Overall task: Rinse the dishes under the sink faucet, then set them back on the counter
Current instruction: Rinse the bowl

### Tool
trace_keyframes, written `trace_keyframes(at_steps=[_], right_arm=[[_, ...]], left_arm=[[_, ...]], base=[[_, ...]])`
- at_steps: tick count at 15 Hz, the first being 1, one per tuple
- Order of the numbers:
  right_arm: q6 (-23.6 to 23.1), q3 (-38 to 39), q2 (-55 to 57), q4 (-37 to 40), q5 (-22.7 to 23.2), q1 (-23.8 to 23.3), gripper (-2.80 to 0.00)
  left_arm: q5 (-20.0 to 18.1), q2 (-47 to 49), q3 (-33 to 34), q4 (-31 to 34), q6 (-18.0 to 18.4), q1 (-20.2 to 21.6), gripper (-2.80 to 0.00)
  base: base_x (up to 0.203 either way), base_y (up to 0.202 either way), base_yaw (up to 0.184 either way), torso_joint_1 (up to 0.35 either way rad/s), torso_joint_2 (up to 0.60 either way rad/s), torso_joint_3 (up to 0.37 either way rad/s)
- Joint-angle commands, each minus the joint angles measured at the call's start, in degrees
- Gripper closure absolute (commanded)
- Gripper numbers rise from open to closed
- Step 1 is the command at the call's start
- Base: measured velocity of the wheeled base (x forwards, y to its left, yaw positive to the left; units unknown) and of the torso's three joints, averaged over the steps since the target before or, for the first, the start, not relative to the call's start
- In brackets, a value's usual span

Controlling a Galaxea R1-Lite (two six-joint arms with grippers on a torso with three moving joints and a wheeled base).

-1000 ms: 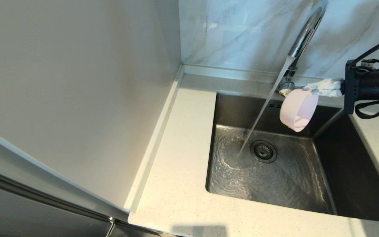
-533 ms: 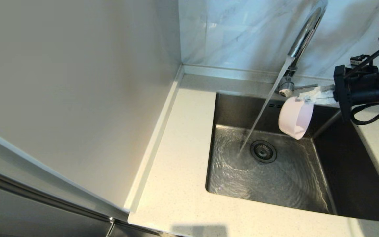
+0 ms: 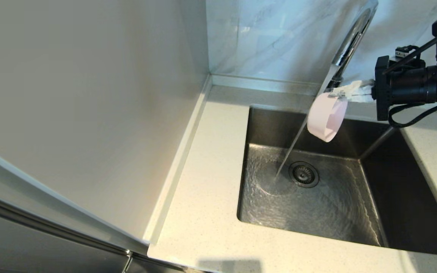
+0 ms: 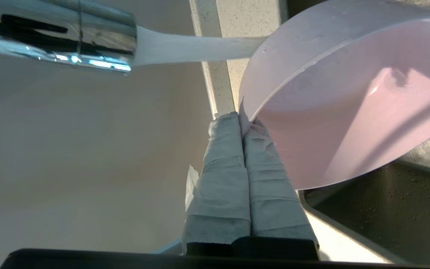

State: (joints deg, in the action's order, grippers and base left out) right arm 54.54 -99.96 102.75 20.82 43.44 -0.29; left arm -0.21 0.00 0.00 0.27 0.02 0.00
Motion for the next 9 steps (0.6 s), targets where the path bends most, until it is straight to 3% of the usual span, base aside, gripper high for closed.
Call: trace_keyframes(at_steps=[1,9], right_arm=[[0.30,-1.06,0.70,0.27,0.25,0.12,0.00],[0.30,-1.39,0.79,0.78,-0.17,0.64,0.00]], left_arm=[[-0.01,0.00,0.00,0.00,-0.02,0.00,0.00],[0.03,0.00,0.00,0.00,-0.02,0.00,0.00]], base=[[0.000,0.000,0.000,0.000,0.00,0.000],[0.000,0.000,0.000,0.000,0.00,0.000]])
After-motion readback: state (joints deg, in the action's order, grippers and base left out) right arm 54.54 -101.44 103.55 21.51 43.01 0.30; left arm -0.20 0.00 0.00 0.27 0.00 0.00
